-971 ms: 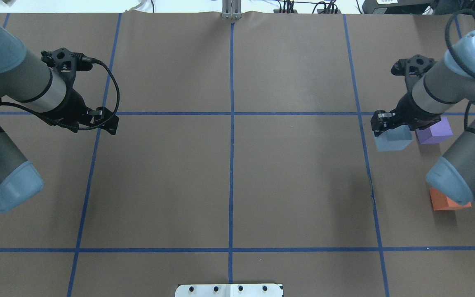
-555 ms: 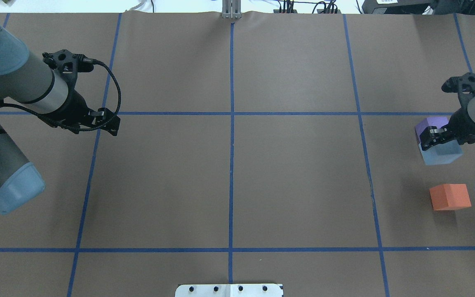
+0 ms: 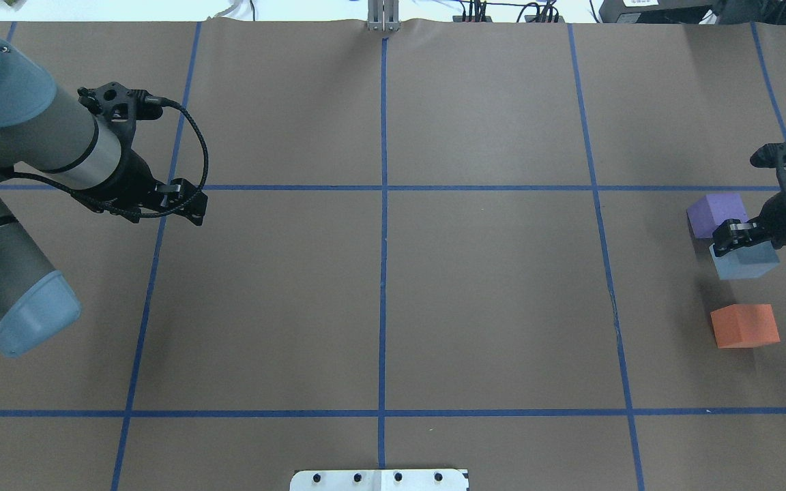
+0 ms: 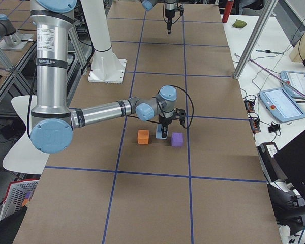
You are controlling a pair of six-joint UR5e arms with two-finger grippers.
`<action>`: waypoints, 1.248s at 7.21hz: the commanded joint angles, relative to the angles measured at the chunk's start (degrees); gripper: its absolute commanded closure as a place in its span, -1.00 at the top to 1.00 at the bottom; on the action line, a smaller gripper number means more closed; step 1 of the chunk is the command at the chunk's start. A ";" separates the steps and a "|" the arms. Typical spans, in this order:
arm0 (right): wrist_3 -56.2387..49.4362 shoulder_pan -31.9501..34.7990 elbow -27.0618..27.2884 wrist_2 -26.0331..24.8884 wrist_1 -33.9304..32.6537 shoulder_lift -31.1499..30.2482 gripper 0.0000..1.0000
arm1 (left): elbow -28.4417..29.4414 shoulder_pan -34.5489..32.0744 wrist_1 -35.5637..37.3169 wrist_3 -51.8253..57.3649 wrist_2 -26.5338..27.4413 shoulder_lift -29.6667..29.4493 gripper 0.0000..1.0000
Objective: Place blue block between orange and purple blocks
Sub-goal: 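Lower the light blue cube between the purple and orange cubes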
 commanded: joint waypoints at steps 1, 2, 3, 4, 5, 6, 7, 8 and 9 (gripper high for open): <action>-0.07 -0.08 -2.13 2.85 1.40 -0.11 -1.00 | 0.03 0.35 0.06 -0.13 0.09 -0.07 1.00; 0.01 -0.09 -5.19 2.86 4.97 0.25 -1.00 | -0.06 0.35 0.06 -0.13 0.09 -0.07 1.00; 0.27 -0.09 -10.00 3.03 12.40 0.34 -1.00 | -0.06 0.35 0.06 -0.13 0.09 -0.07 1.00; 1.75 -0.09 -10.05 3.90 13.61 0.60 -1.00 | -0.06 0.35 0.06 -0.13 0.09 -0.07 1.00; 3.51 -0.09 -9.79 4.44 13.79 0.60 -1.00 | -0.06 0.35 0.06 -0.40 0.09 -0.33 1.00; 3.61 -0.09 -9.44 4.35 13.88 0.60 -1.00 | -0.06 0.44 0.06 -1.01 0.09 -0.51 1.00; 3.61 0.00 -9.61 4.01 13.88 0.51 -1.00 | -0.14 0.53 0.06 -1.19 0.09 -0.51 1.00; 3.61 0.00 -9.70 4.00 13.88 0.34 -1.00 | -0.32 0.53 0.06 -1.28 0.09 -0.60 1.00; 3.70 0.00 -9.61 3.91 13.88 0.25 -1.00 | -0.32 0.62 0.06 -1.97 0.09 -0.77 1.00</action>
